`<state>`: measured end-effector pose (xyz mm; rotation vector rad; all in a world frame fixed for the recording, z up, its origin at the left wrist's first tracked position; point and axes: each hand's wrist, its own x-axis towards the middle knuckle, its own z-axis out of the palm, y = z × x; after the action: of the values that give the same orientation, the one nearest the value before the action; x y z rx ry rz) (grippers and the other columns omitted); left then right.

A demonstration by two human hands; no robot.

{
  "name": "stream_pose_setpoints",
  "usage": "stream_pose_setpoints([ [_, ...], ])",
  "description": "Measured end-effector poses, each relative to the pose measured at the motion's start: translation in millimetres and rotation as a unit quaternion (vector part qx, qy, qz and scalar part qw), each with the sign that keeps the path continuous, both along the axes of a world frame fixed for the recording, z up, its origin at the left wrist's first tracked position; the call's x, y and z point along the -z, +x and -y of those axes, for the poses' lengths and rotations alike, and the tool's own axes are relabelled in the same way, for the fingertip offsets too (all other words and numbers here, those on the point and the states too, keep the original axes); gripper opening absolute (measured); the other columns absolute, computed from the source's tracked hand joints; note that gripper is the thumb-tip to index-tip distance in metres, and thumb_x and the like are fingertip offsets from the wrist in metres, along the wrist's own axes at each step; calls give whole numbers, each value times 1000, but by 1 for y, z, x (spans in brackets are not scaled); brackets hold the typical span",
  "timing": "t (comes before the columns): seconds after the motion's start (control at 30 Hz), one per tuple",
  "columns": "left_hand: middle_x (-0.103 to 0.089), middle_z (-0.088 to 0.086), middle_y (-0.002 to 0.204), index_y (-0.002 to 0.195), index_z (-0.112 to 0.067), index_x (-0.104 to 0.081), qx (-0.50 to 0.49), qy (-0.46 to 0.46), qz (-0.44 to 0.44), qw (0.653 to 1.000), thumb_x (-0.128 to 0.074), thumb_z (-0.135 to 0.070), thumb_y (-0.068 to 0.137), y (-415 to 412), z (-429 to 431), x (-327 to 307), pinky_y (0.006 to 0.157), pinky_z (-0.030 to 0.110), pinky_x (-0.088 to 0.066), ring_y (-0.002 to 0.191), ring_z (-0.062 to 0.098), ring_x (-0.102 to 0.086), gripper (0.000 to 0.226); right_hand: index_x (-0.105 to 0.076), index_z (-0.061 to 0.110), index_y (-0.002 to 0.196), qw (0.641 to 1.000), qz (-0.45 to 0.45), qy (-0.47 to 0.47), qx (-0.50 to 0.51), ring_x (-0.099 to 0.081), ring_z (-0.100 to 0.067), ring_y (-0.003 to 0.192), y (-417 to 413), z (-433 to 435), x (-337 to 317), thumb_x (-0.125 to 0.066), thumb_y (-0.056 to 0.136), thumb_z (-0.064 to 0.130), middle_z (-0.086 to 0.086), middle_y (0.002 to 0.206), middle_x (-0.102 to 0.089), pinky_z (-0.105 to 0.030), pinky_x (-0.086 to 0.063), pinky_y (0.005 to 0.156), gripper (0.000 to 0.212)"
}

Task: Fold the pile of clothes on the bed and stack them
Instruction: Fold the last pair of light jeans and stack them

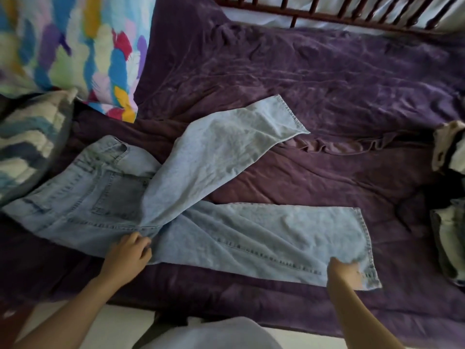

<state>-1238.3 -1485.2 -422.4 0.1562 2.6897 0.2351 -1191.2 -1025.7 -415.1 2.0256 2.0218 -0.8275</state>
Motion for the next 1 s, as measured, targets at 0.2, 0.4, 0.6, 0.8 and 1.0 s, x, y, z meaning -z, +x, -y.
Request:
stream_pose_setpoints([
  [0.2, -60, 12, 113, 116, -9, -60, -88, 16, -26, 996, -61, -17, 87, -23, 1, -17, 85, 39, -43, 106, 32, -55, 30, -35, 9, 141, 972, -76, -100, -199, -48, -39, 116, -66, 66, -5, -51, 94, 19, -20, 143, -31, -39, -41, 93, 51],
  [0.4, -56, 11, 123, 127, -10, -54, -135, 40, -26, 990, -56, -19, 91, -57, 25, -19, 88, 38, -44, 115, 28, -50, 37, -37, 12, 139, 933, -122, -176, -289, -49, -31, 111, -129, 151, -15, -49, 93, 17, -15, 142, -32, -36, -42, 88, 47],
  [0.6, -39, 12, 141, 140, -15, -38, -152, -26, -2, 988, -49, -29, 95, -134, 66, -17, 102, 41, -37, 129, 30, -35, 49, -38, 10, 138, 925, -125, -189, -304, -46, -29, 117, -190, 211, -13, -50, 93, 24, -14, 140, -35, -35, -41, 88, 49],
  [0.8, -16, 22, 152, 147, -13, -23, -235, -21, -33, 971, -65, -36, 84, -232, 95, -15, 107, 53, -25, 139, 38, -16, 79, -20, 8, 146, 953, -163, -216, -140, -42, -36, 127, -252, 233, 15, -64, 87, 24, -18, 143, -36, -42, -38, 101, 75],
  [1.0, -37, 19, 145, 147, -13, -20, -381, 51, 149, 911, -72, -56, 69, -296, 118, 15, 108, 51, -24, 132, 39, -35, 103, -24, 6, 143, 947, -199, -240, 74, -55, -29, 84, -276, 240, 42, -72, 80, 13, -16, 119, -51, -33, -51, 67, 79],
])
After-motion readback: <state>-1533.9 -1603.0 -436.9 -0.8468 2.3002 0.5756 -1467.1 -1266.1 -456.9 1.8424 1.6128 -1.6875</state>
